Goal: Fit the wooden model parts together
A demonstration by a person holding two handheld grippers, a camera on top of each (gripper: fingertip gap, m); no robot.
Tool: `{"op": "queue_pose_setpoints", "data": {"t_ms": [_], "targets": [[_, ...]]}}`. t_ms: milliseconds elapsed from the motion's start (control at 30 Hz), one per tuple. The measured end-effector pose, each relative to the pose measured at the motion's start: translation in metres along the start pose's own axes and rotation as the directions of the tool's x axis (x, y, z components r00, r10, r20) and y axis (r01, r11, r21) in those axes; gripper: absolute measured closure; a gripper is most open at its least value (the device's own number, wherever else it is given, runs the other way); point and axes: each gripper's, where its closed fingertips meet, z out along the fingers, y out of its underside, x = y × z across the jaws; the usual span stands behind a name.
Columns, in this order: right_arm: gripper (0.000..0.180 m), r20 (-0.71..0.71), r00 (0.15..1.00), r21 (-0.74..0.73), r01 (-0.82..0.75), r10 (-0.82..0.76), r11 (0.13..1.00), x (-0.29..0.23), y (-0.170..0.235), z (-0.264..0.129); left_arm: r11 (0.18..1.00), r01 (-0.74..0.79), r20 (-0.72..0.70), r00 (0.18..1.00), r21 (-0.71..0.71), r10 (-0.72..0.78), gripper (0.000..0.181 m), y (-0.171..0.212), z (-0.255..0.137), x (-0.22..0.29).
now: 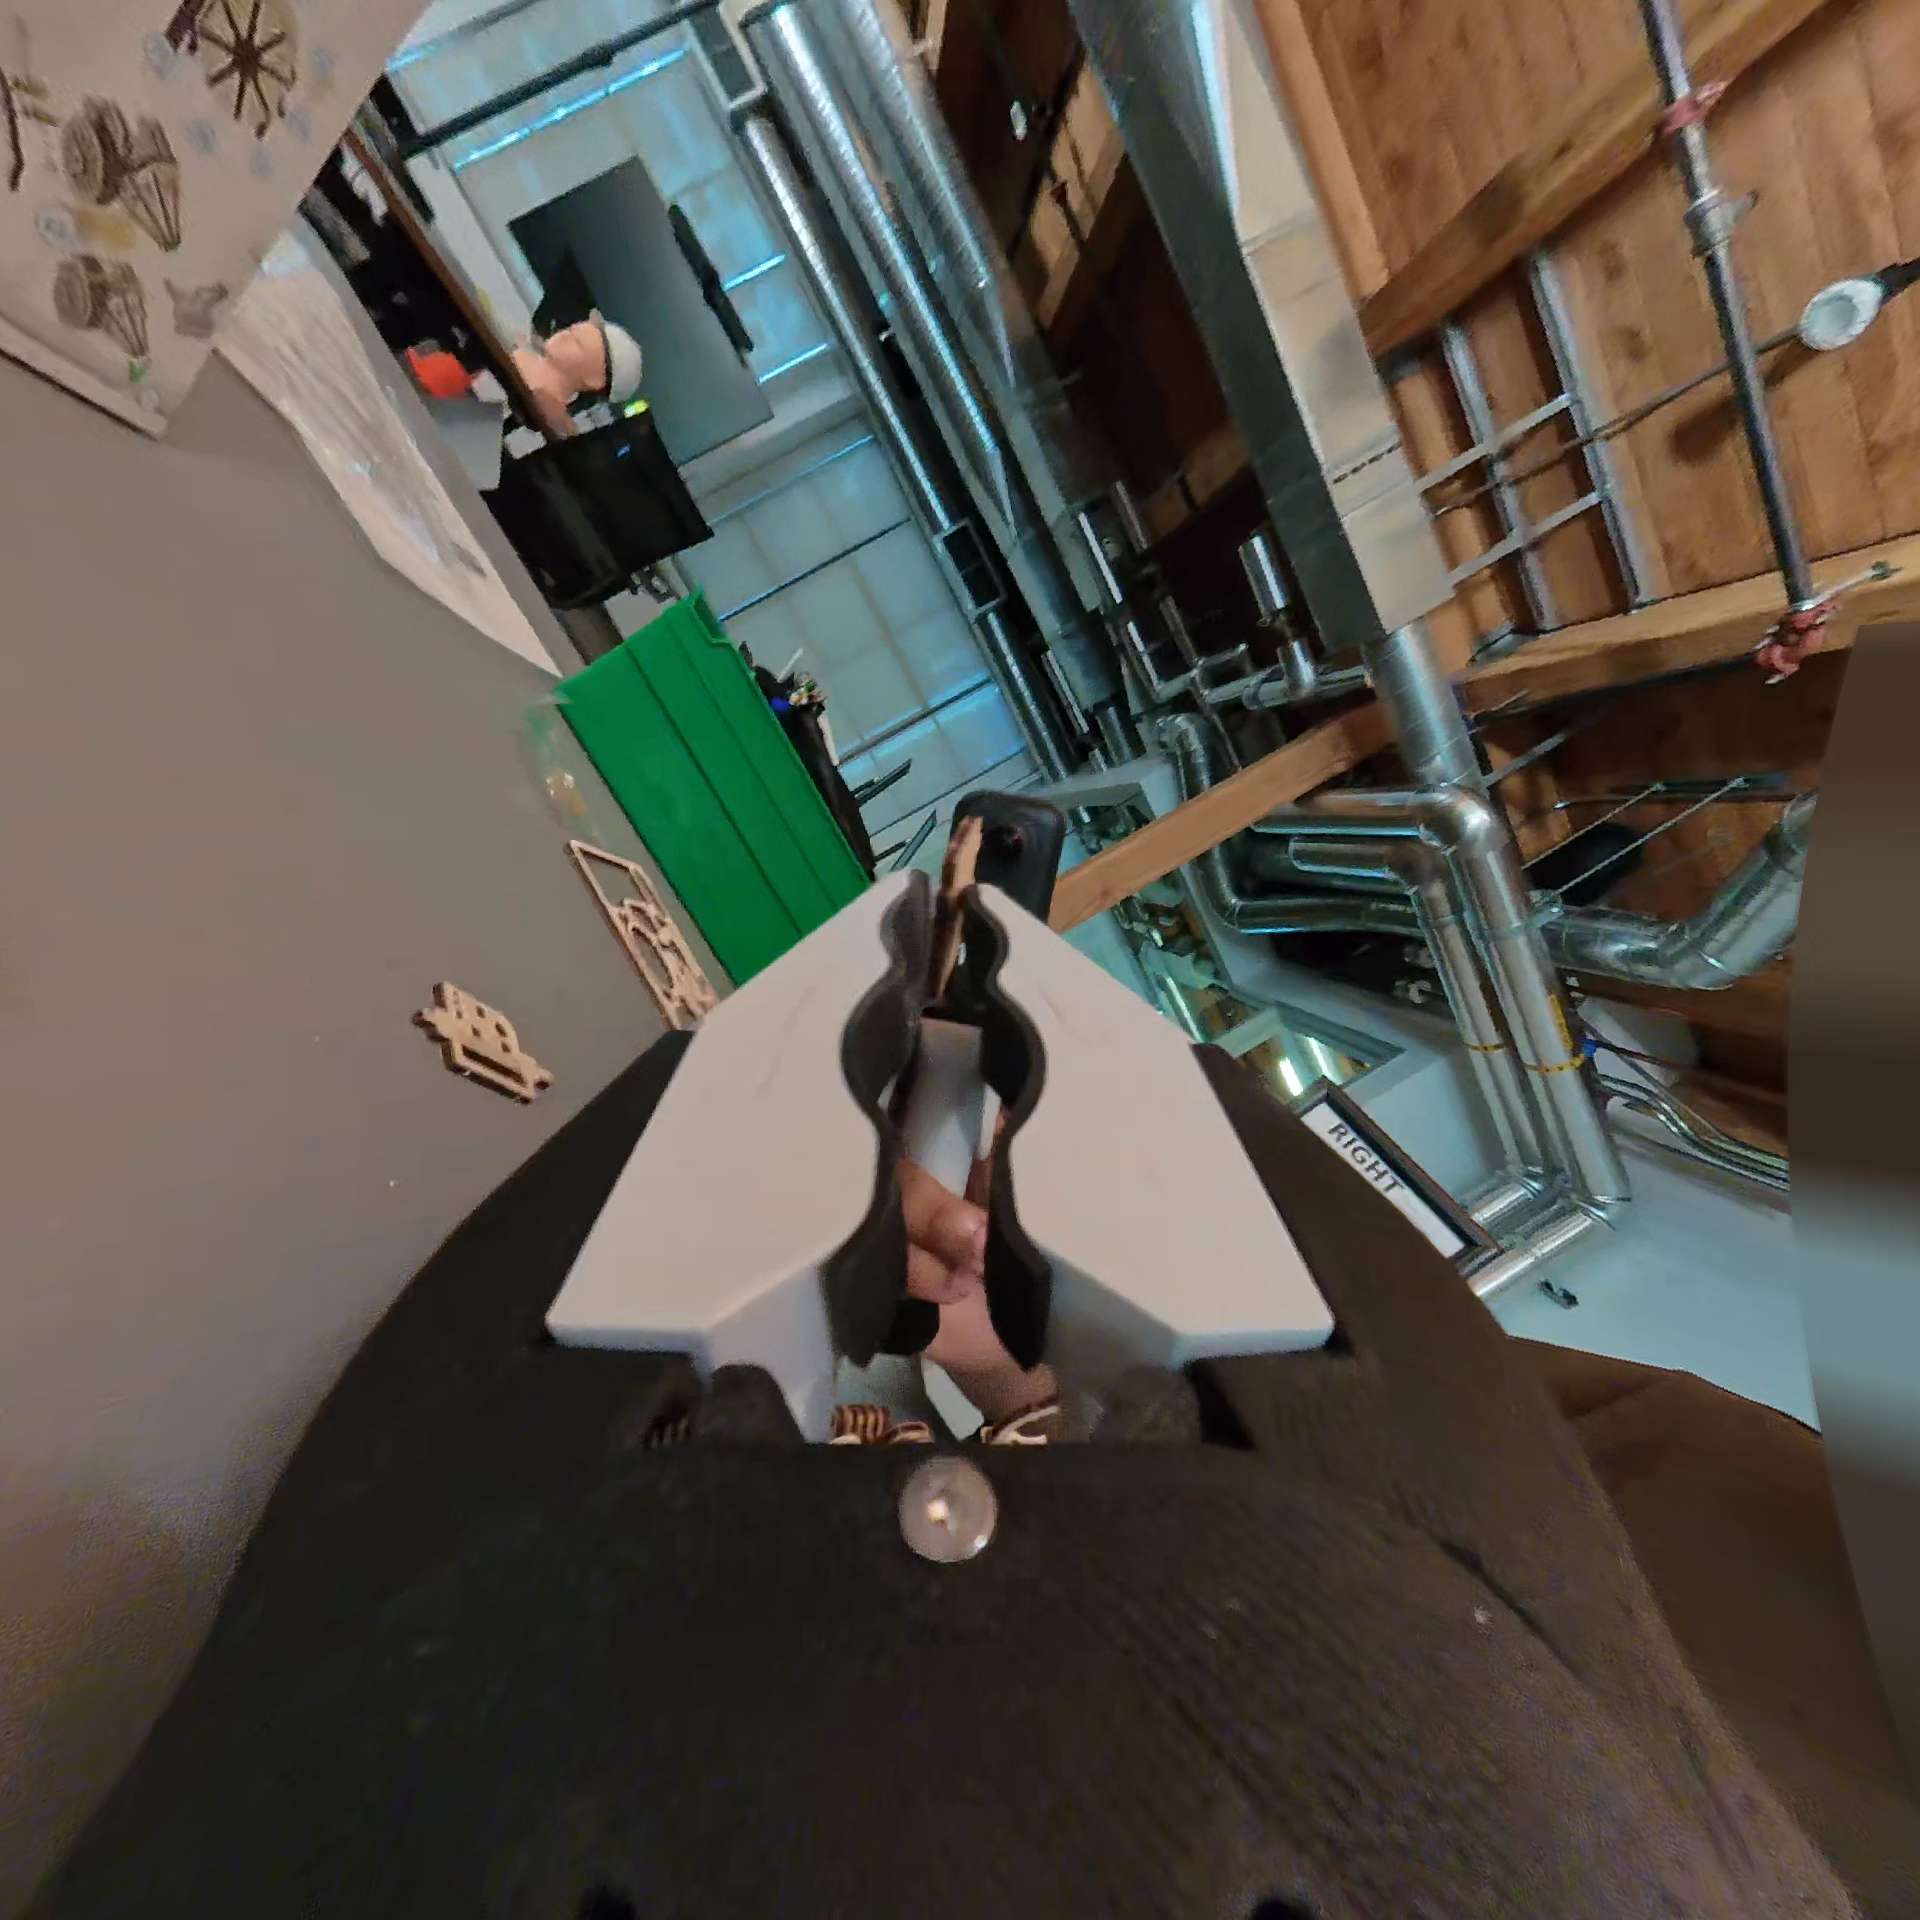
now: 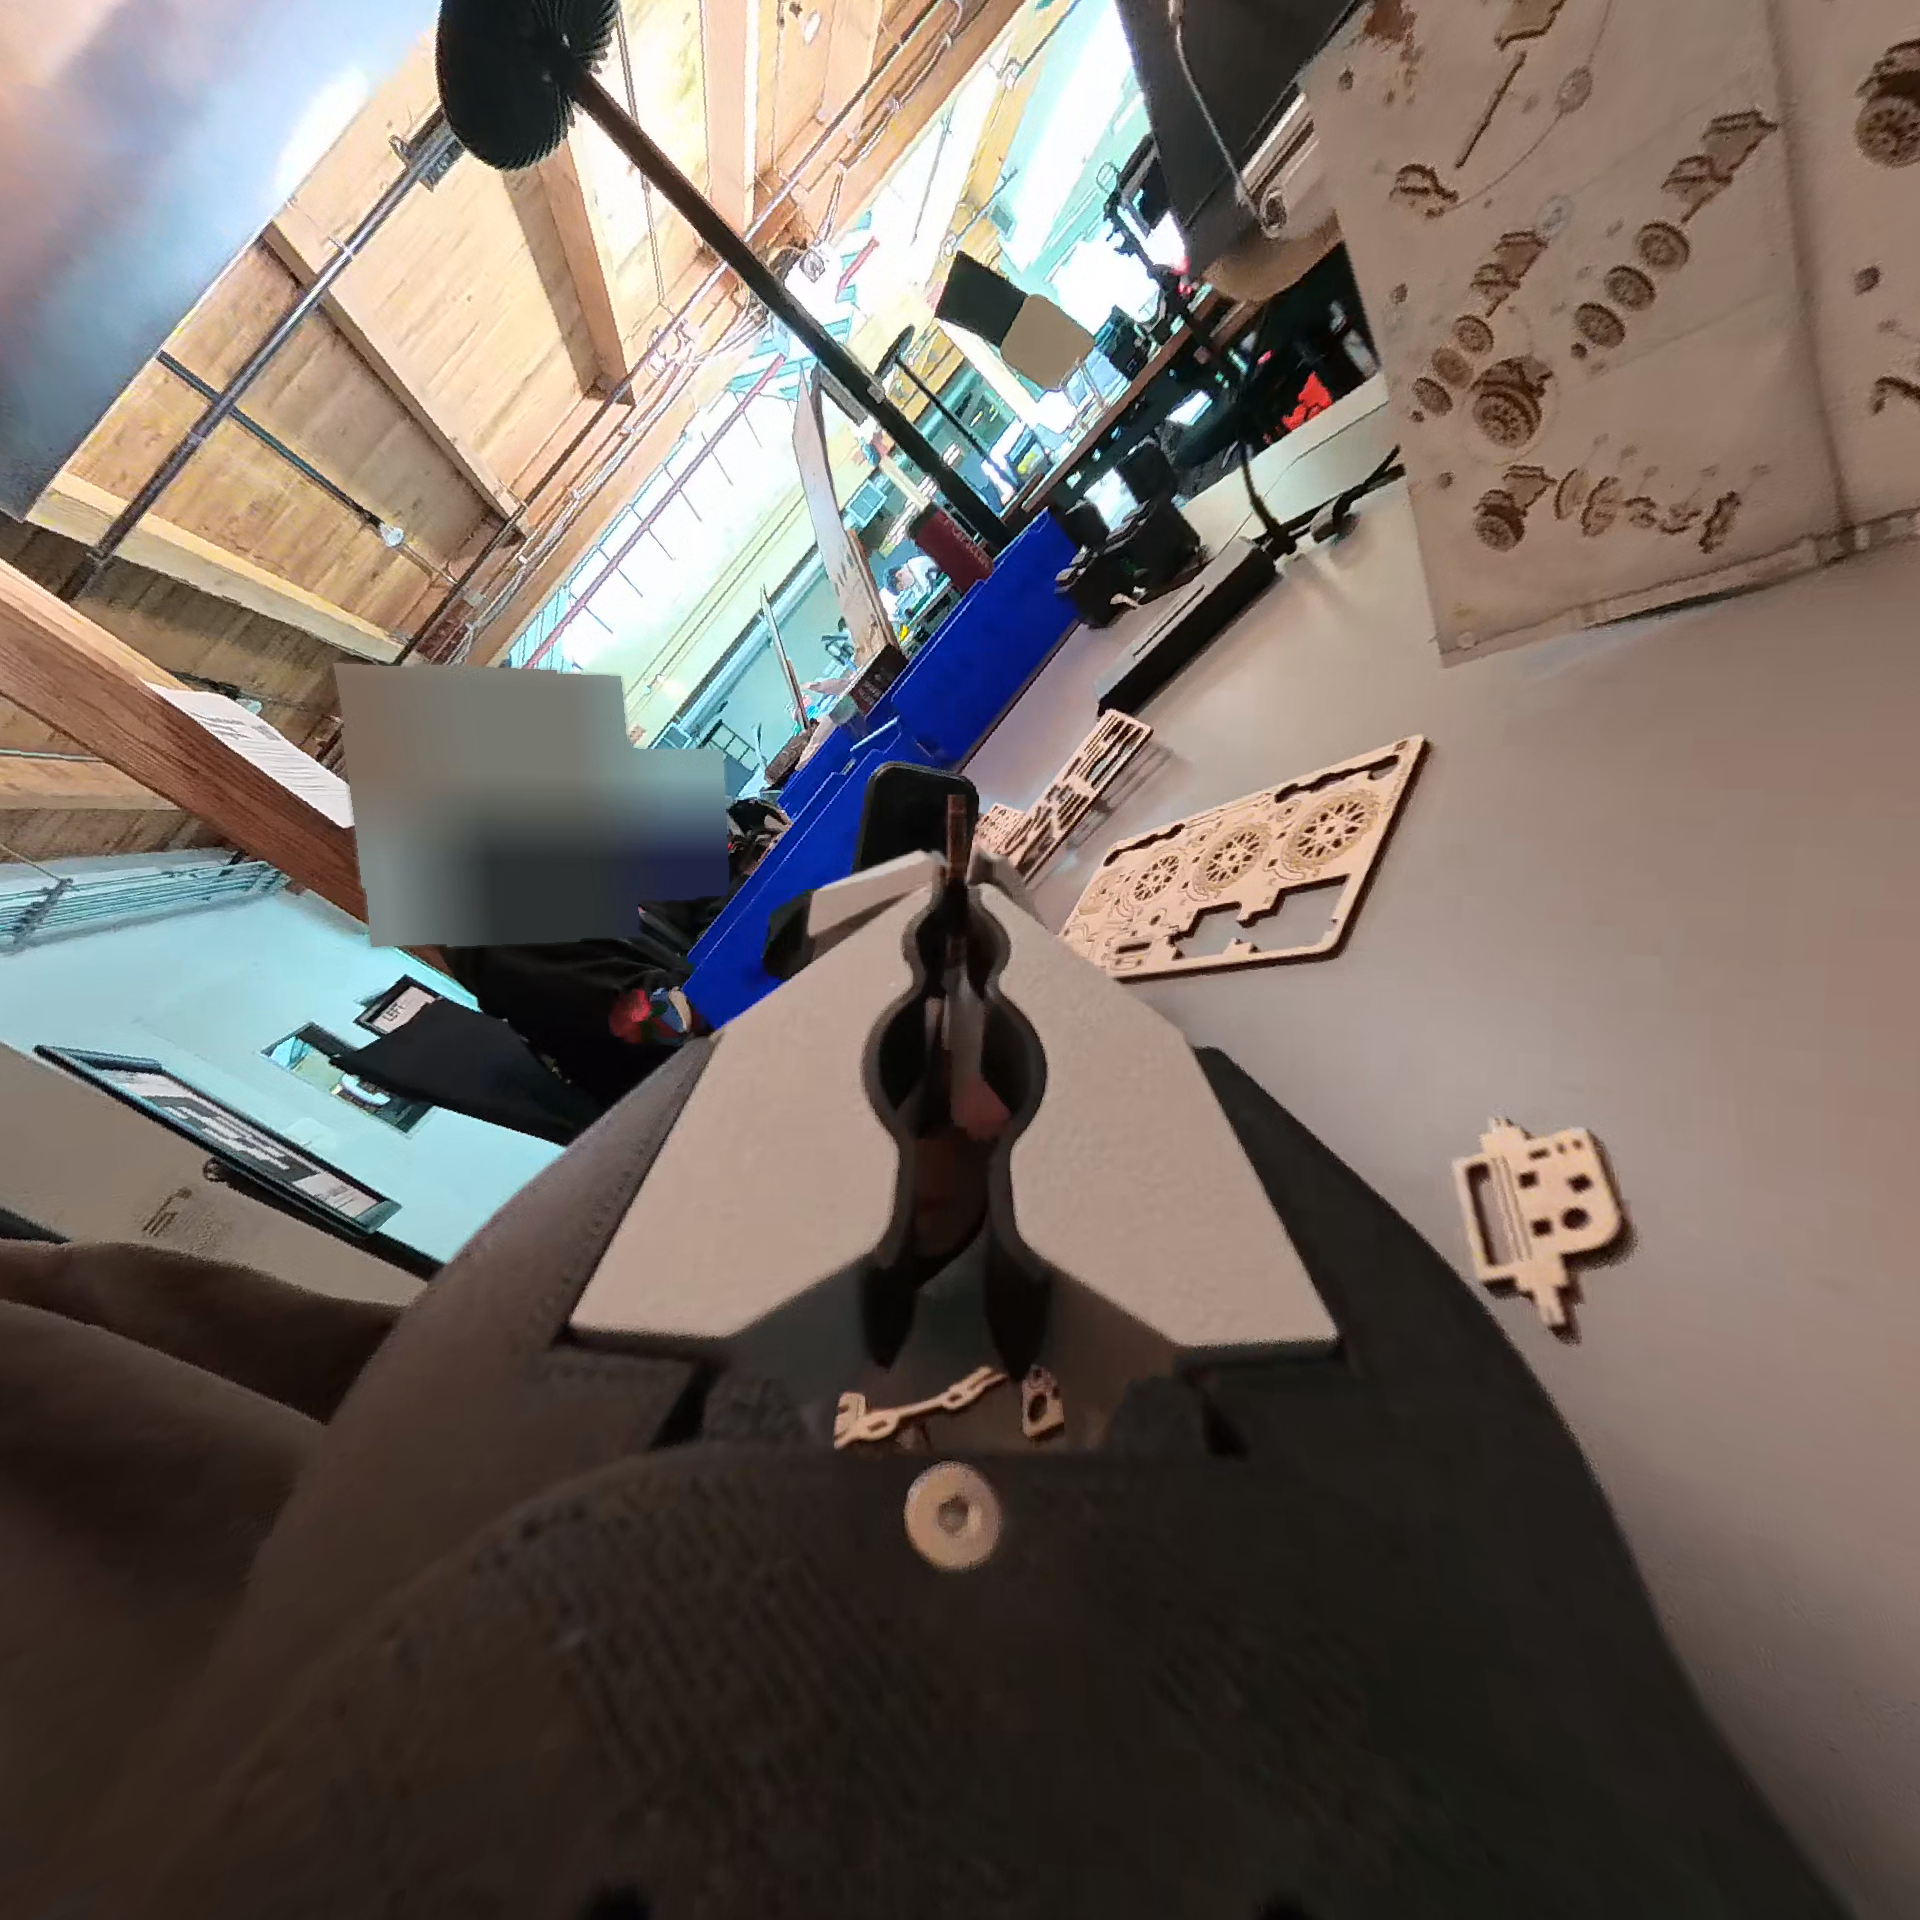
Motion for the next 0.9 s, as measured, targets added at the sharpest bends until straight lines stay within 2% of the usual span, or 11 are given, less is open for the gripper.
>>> {"op": "queue_pose_setpoints", "data": {"t_ms": [167,300,567,733,800,833,900], "targets": [[0.178,-0.005,1.0,0.039,0.018,-0.018,0.999,0.0,0.002,0.002,1.0,-0.011,-0.008,1.0,0.004,0.011,0.18,-0.002,-0.003,0.001],[0.177,0.002,1.0,-0.013,0.0,0.0,1.0,0.0,0.007,0.003,1.0,0.016,-0.022,1.0,0.003,-0.016,0.179,-0.002,-0.004,0.0],[0.177,-0.02,0.996,-0.041,0.082,-0.083,0.996,-0.001,0.006,0.002,0.999,0.038,-0.032,0.999,-0.009,-0.038,0.179,-0.001,-0.003,0.001],[0.175,-0.06,0.991,-0.04,0.115,-0.117,0.993,0.006,0.007,0.003,0.999,0.032,-0.001,0.999,0.033,-0.032,0.18,-0.004,-0.004,-0.005],[0.168,-0.105,0.975,-0.083,0.19,-0.198,0.978,0.011,0.007,0.002,0.997,0.019,0.015,1.0,0.08,-0.02,0.18,-0.01,-0.006,-0.007],[0.152,-0.155,0.948,-0.115,0.263,-0.279,0.958,0.017,0.005,0.001,0.993,0.024,0.015,1.0,0.113,-0.026,0.18,-0.016,-0.01,-0.007],[0.14,-0.215,0.839,-0.217,0.458,-0.5,0.862,0.03,0.002,-0.005,0.989,0.006,0.047,0.999,0.151,-0.013,0.18,-0.026,-0.018,-0.011]]}}
